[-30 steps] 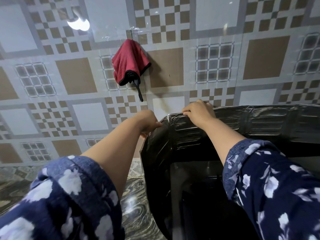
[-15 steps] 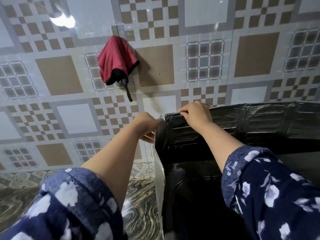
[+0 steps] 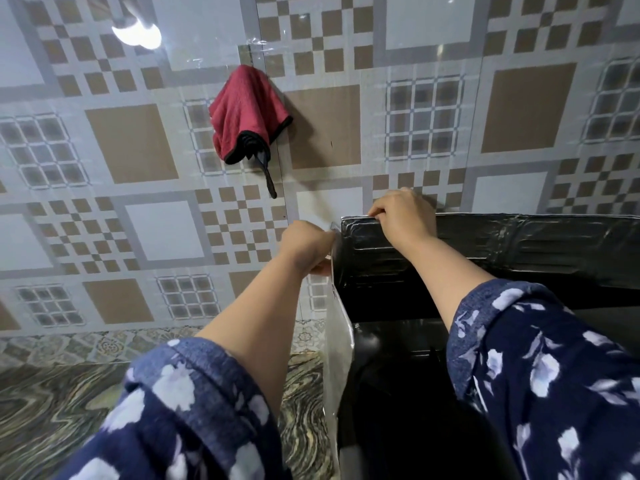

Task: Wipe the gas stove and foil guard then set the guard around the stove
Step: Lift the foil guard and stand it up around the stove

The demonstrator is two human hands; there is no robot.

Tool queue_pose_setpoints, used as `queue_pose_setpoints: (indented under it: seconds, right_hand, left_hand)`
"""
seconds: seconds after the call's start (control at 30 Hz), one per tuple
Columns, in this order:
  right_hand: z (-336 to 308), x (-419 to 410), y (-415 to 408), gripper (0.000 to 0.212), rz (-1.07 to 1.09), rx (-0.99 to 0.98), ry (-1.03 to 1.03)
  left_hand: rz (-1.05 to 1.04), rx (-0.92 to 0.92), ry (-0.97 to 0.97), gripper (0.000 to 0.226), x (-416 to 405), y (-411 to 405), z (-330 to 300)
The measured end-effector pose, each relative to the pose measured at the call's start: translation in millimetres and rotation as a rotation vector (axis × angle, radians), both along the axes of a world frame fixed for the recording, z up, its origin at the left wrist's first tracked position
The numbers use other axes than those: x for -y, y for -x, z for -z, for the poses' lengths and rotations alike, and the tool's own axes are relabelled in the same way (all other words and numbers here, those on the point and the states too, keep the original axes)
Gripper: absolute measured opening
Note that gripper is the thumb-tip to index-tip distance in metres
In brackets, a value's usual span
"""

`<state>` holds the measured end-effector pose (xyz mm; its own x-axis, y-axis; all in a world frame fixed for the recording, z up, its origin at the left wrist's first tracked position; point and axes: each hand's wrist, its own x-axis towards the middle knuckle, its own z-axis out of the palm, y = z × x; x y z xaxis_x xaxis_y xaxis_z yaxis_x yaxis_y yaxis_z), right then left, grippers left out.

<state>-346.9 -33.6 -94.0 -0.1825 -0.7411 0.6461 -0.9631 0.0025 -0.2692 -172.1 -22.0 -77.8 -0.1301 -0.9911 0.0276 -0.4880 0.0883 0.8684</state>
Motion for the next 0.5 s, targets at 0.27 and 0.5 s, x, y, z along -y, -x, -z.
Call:
queue_pose_setpoints:
  seconds: [0.27,0.5]
  right_hand:
    - [5.4,1.5,4.3,0.015,-0.016,-0.013,-0.027]
    - [-2.0,-14.2,3.2,0.029,-0.013,-0.108,-0.113]
  left_hand:
    - [-0.042,0.052,0.07,0.05,-1.8,0.5,13.5]
    - [0.039,0.171,-0.009,0.05,-7.6,-13.9,-3.0]
